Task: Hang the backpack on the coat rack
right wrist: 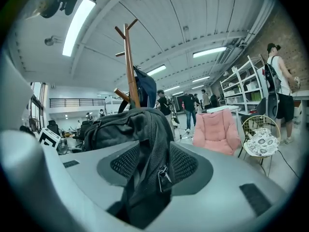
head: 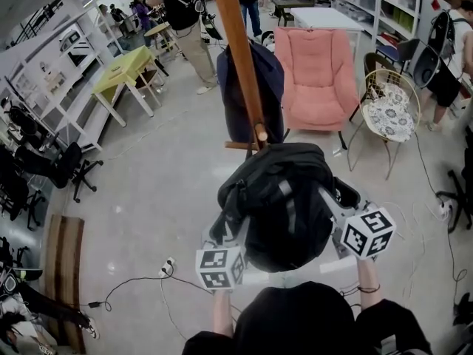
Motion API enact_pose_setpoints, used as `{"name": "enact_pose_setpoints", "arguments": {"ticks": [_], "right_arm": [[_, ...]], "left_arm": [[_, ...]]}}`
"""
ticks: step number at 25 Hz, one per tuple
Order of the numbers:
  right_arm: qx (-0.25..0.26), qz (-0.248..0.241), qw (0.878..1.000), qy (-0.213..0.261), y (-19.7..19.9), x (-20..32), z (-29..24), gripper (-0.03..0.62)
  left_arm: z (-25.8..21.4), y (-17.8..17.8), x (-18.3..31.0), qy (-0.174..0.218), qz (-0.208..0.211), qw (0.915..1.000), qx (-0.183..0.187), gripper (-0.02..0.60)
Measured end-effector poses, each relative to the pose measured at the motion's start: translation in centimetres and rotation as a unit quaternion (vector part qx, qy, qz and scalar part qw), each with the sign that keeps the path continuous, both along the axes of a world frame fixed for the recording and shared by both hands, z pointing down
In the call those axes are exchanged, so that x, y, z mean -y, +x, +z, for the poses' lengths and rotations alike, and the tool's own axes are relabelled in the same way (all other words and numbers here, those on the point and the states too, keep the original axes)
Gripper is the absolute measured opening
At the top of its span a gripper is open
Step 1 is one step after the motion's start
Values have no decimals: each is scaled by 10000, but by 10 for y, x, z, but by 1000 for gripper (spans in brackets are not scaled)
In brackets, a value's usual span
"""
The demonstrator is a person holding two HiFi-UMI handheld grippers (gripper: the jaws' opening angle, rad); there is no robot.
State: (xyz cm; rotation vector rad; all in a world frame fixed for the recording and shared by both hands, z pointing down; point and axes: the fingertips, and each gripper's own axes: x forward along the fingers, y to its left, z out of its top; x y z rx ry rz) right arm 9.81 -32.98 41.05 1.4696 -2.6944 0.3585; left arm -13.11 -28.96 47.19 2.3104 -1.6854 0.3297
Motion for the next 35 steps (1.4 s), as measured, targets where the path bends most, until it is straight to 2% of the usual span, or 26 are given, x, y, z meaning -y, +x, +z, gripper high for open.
{"name": "enact_pose_setpoints", "arguments": {"ticks": [4, 7, 14, 17, 22, 29, 35], "right_arm": [[-19, 140, 9998, 113, 10, -7, -5, 163], [-33, 234, 9995, 221, 17, -14, -13, 159], [-25, 442, 9982, 403, 29, -28, -22, 96], [-80, 552, 9972, 494, 34, -32, -28, 62], [-52, 646, 9962, 588, 39, -40, -34, 34], [6, 708, 9951, 689, 35, -47, -44, 22], [-62, 713, 9944, 782, 36, -50, -46, 12]], "left_arm": [[-6, -5, -9, 96, -82, 9999, -22, 256], [-13, -8, -18, 136, -78, 9998, 134, 256], [-39, -13, -36, 498, -61, 9986, 174, 255], [-50, -18, -40, 667, -112, 9976, 178, 215], [-62, -25, -47, 886, -255, 9954, 277, 100], [-76, -39, -52, 1058, -442, 9928, 347, 39], [-81, -42, -54, 1150, -469, 9914, 404, 20]]}}
